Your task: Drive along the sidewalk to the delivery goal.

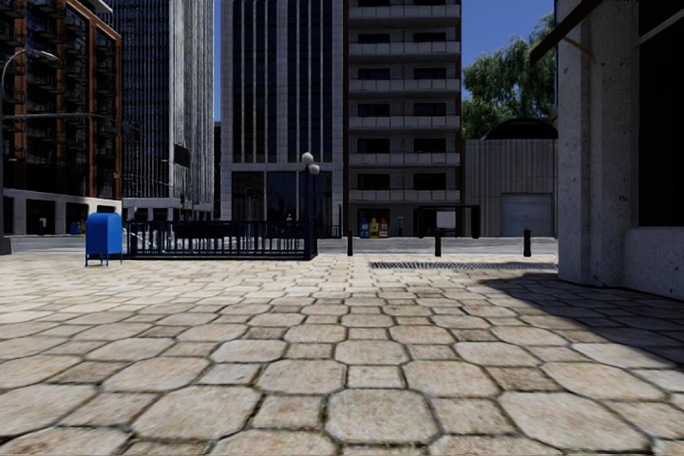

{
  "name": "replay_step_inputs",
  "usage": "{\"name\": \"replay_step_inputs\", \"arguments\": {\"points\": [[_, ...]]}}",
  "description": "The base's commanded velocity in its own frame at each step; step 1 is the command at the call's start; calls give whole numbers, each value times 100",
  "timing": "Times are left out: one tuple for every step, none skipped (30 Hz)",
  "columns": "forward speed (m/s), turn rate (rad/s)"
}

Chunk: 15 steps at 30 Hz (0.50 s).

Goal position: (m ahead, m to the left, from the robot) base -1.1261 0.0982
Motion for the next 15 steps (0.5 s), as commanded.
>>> {"name": "replay_step_inputs", "arguments": {"points": [[133,0],[0,0],[0,0],[0,0],[0,0],[0,0],[0,0],[0,0],[0,0],[0,0],[0,0],[0,0],[0,0],[0,0],[0,0]]}}
